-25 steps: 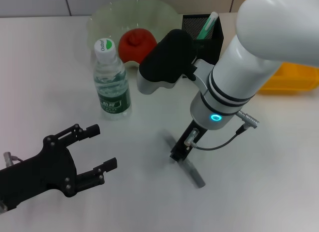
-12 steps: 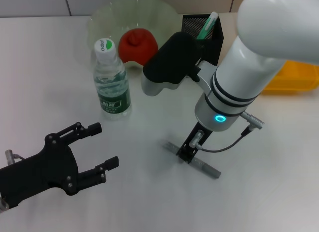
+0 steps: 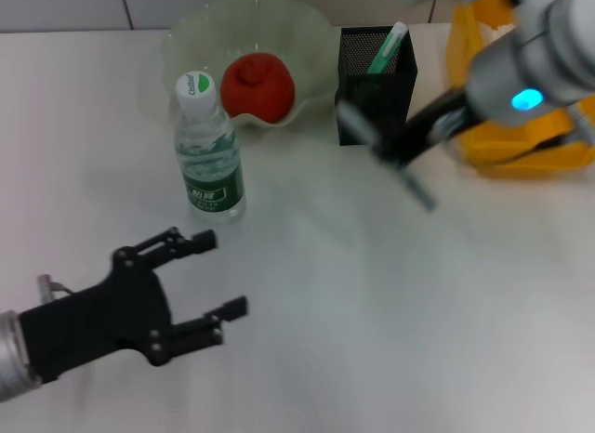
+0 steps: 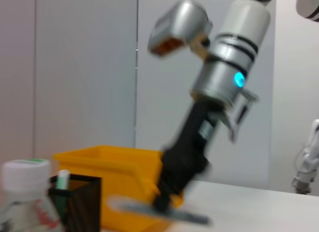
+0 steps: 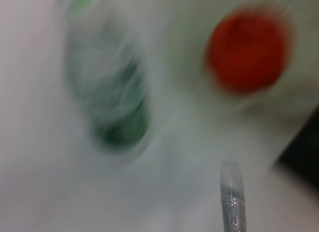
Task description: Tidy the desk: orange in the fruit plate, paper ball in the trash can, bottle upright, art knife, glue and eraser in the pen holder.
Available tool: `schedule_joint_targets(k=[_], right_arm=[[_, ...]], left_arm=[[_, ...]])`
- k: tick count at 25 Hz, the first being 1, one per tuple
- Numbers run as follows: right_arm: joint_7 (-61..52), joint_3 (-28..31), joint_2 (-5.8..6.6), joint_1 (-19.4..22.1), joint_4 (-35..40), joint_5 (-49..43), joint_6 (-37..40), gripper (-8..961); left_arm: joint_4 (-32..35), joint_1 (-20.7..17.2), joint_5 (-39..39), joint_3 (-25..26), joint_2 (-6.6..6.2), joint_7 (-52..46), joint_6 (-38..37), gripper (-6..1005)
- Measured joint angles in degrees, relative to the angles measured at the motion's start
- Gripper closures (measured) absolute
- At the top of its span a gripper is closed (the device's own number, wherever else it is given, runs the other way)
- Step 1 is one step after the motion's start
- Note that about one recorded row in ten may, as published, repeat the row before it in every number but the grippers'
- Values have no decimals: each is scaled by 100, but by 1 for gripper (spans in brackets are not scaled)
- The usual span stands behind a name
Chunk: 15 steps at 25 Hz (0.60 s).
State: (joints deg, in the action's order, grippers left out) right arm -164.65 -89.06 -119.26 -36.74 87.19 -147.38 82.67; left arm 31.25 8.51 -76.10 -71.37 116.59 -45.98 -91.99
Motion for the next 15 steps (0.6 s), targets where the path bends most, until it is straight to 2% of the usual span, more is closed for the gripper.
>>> schedule_joint_targets(k=[1,4,7,9,11,15], right_arm=[[48,111,0,97,168,-11,-34,840],[542,442,-13,742,923,155,-826,842],[1474,410,-15,1517,1142,1084,-2317,844],[2306,322,-19,1878,1020,1850,-3144,844],[3729,103,-19,2201,612,3168,-4131,845],[6105,-48,-21,2284,-374,5203,-4721,845]], left_arm=[[-14,60,-81,-3,48,-1,0,214],[-69,237,-255,-6,153,-3,23,214],[-289,500,-297,-19,192,-36,30,214],[-523,734,-298,-18,198,-76,37,214],[-731,938,-300,-12,196,-81,63,214],[-808,1053,-305,-14,197,-81,115,214]])
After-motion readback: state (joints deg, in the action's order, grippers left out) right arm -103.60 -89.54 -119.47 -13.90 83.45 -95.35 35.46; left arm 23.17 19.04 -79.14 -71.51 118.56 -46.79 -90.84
